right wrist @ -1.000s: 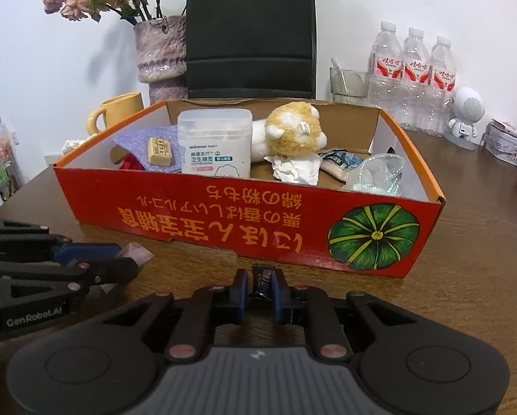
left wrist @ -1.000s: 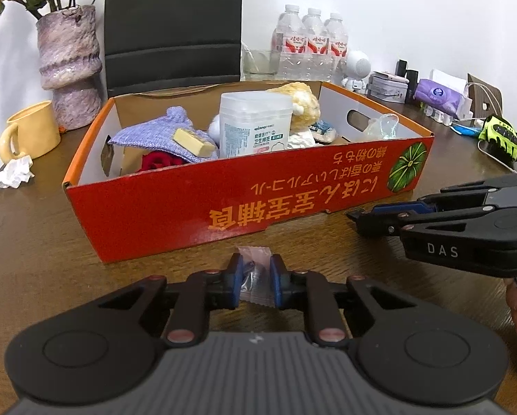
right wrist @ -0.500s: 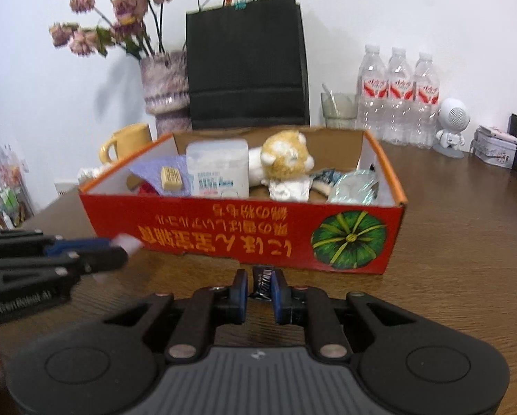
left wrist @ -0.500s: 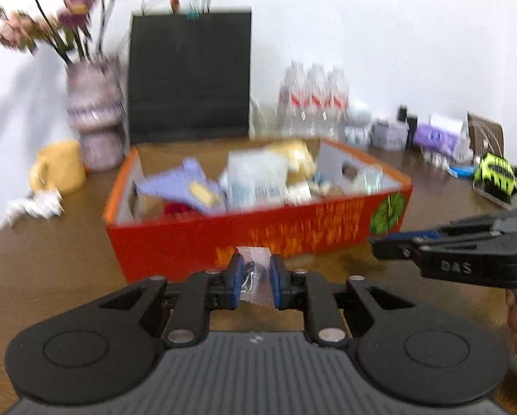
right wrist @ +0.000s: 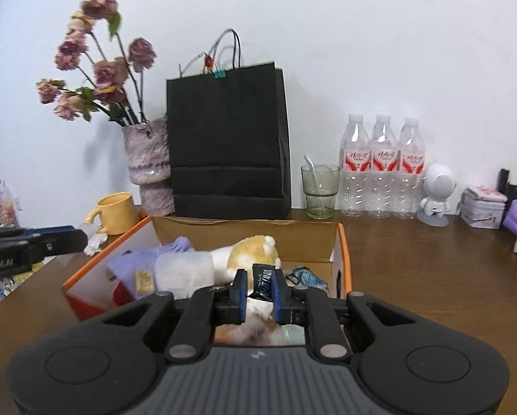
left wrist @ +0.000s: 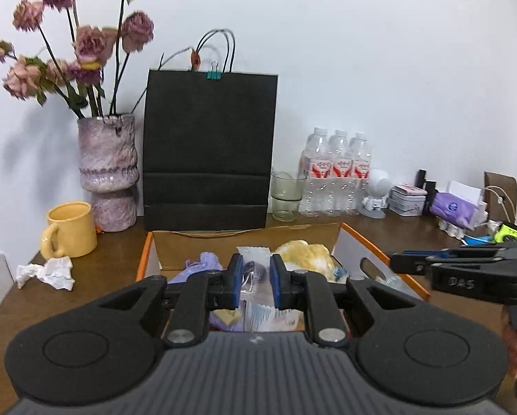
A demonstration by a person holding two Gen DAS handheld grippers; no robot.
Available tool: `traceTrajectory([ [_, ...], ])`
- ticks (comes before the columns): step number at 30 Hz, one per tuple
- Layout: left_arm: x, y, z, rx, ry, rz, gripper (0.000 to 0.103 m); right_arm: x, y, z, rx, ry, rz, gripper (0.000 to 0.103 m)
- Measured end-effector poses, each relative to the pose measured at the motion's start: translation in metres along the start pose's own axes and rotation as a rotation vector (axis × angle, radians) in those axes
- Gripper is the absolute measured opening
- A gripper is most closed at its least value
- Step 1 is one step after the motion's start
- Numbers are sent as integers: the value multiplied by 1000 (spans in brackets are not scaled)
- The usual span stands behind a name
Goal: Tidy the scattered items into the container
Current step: 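Carry the wrapper and snack bar into the box and release both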
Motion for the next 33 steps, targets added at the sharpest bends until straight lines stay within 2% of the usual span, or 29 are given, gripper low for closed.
traceTrajectory([
  [5, 15, -49, -3, 58, 92, 28, 17, -2, -49, 2, 59, -20, -23, 13],
  [11, 29, -83, -12, 117, 79, 75, 17, -8, -83, -12, 127, 0, -44, 13],
  [18, 36, -96, -19, 162, 82, 81, 18, -10, -88, -16, 140, 8, -51, 14],
  [24, 33, -96, -20, 167, 64, 87, 19, -8, -88, -18, 156, 13, -44, 17],
  [25, 32, -95, -20, 167, 61, 91, 23, -8, -88, -17, 156, 14, -42, 23],
  [26, 32, -95, -19, 167, 61, 93, 26, -8, -88, -17, 156, 11, -39, 34],
  [27, 32, -95, -19, 167, 63, 97, 35, -8, -87, -16, 156, 11, -36, 41],
  [28, 32, -94, -19, 167, 64, 104, 47, -7, -86, -16, 154, 13, -34, 56],
  [29, 32, -92, -18, 162, 64, 112, 53, -7, -85, -15, 152, 15, -34, 69],
  [30, 32, -91, -17, 154, 64, 126, 66, -6, -84, -14, 148, 18, -34, 74],
  [31, 33, -89, -16, 147, 66, 142, 83, -6, -82, -13, 143, 21, -33, 85],
  [32, 33, -87, -14, 136, 66, 162, 90, -5, -81, -12, 139, 21, -31, 93],
  [33, 34, -85, -13, 122, 65, 170, 103, -5, -80, -11, 139, 20, -27, 96],
])
Point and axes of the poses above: each gripper's, at about its wrist camera, not at the fingertips, and y roughly against the way its jaws point, x to its left, z to its top, the point moved 1 cm from there along -y, roughly the way its jaws point, and after that the axes turned 2 degrees about -x, right-handed, at the moved point
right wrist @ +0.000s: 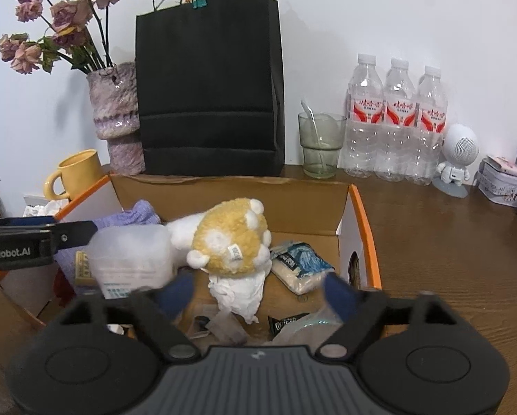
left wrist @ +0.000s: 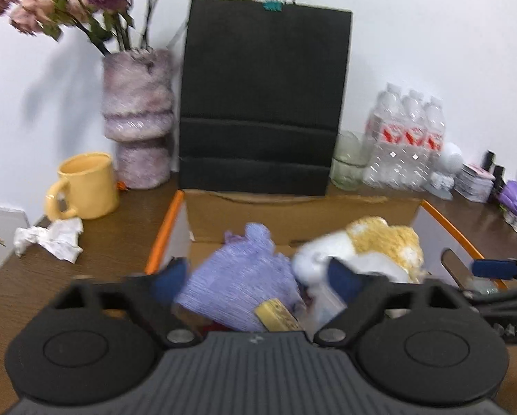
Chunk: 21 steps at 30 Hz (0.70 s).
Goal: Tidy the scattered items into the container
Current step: 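Carry the wrapper and snack bar into the box and release both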
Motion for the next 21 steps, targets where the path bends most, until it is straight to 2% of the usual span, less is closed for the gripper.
traceTrajectory([
  [1, 0, 2, 1, -12, -1, -1, 103, 0, 1, 1, 2, 0, 3, 102],
  [2, 0, 4, 2, -18, -2, -2, 103, 1, 2, 2, 4, -1, 5, 103],
  [14, -8, 12, 4, -12, -35, 0, 103, 2, 9, 6, 24, -6, -17, 103],
  [21, -8, 25, 6, -13, -21, -2, 103, 3, 23, 9, 4, -7, -25, 103],
])
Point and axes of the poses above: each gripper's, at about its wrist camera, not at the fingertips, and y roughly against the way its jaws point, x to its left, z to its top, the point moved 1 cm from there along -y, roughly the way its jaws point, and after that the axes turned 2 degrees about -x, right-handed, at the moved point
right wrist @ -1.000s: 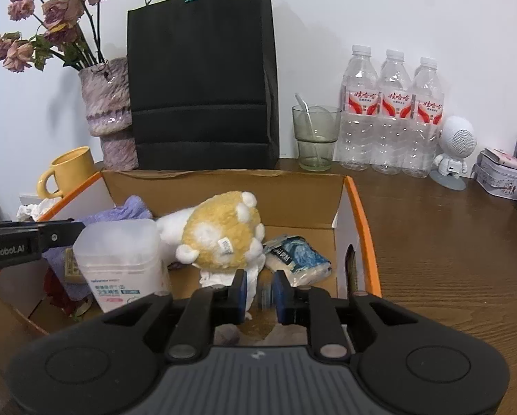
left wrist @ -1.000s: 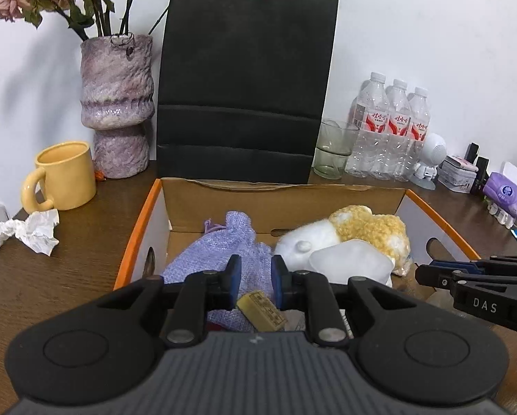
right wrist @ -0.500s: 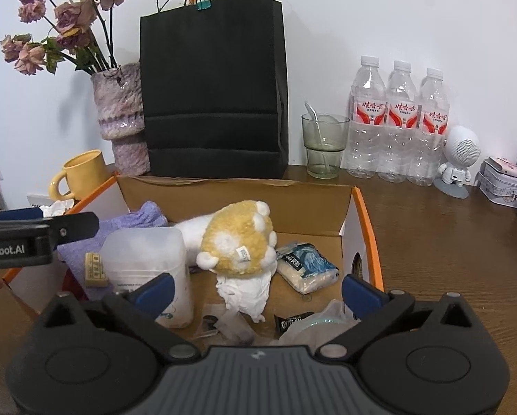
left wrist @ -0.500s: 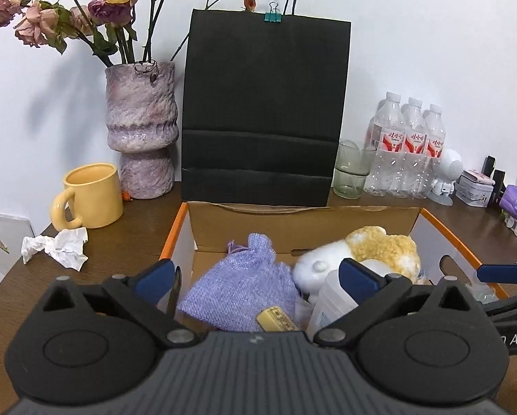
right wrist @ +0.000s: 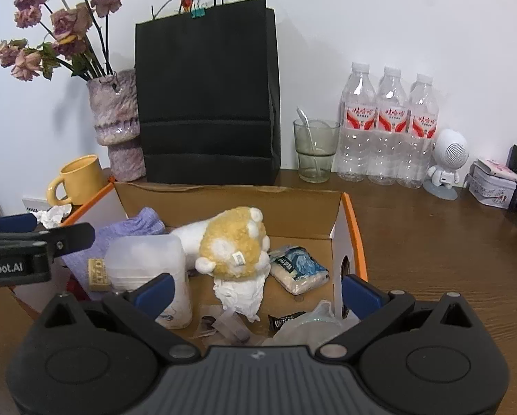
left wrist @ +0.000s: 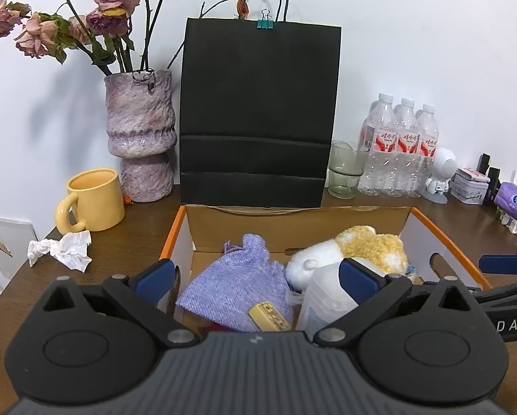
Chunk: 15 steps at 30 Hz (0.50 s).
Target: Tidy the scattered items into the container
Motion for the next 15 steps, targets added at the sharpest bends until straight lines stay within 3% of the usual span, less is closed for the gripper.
traceTrajectory([
  [15, -13, 81, -13, 2, -28, -13, 103, 18, 81, -18, -25, 16, 4, 103],
])
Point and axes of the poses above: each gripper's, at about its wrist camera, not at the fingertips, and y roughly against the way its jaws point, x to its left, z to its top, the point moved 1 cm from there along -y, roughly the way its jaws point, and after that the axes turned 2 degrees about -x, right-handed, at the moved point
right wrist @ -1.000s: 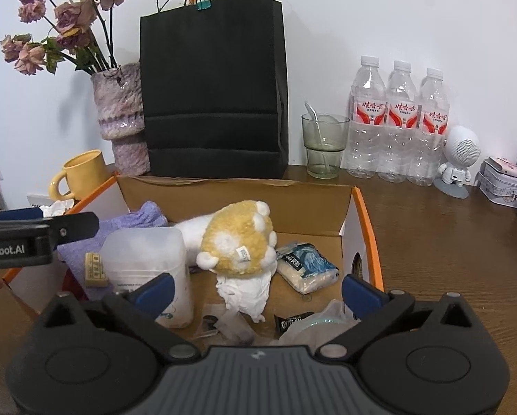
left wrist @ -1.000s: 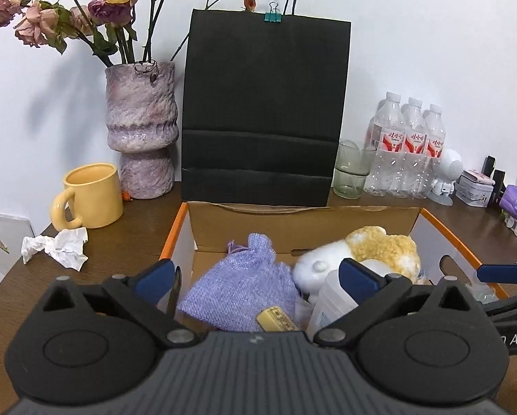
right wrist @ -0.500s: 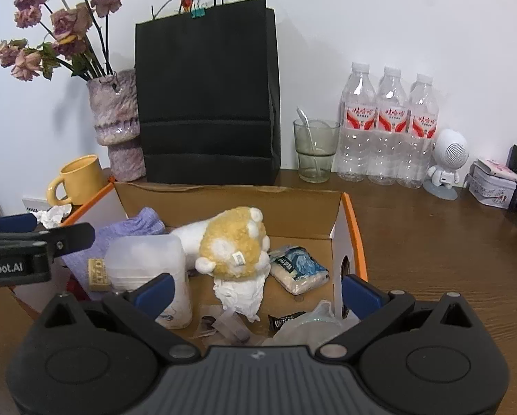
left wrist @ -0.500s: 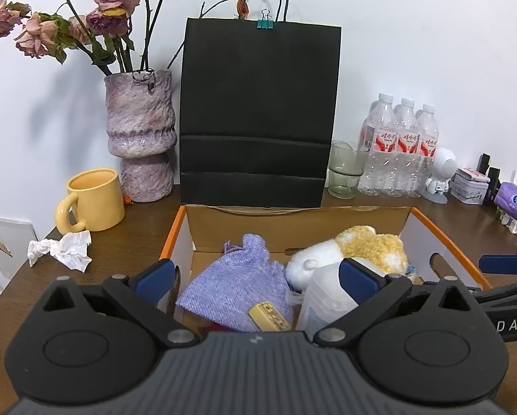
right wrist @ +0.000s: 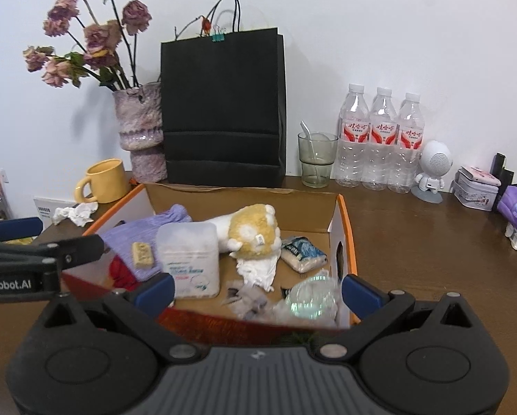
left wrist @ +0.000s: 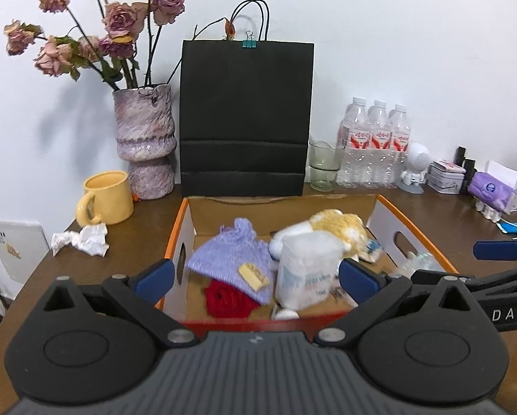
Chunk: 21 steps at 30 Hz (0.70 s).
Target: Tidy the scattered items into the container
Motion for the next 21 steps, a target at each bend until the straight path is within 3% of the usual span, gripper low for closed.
traceTrajectory([
  [9, -2, 48, -17, 52, -17, 22, 103, 18, 54, -19, 5, 57, 14, 103],
  [21, 1, 92, -34, 36, -3, 20, 103, 25, 94, -37, -10, 54, 16, 103],
])
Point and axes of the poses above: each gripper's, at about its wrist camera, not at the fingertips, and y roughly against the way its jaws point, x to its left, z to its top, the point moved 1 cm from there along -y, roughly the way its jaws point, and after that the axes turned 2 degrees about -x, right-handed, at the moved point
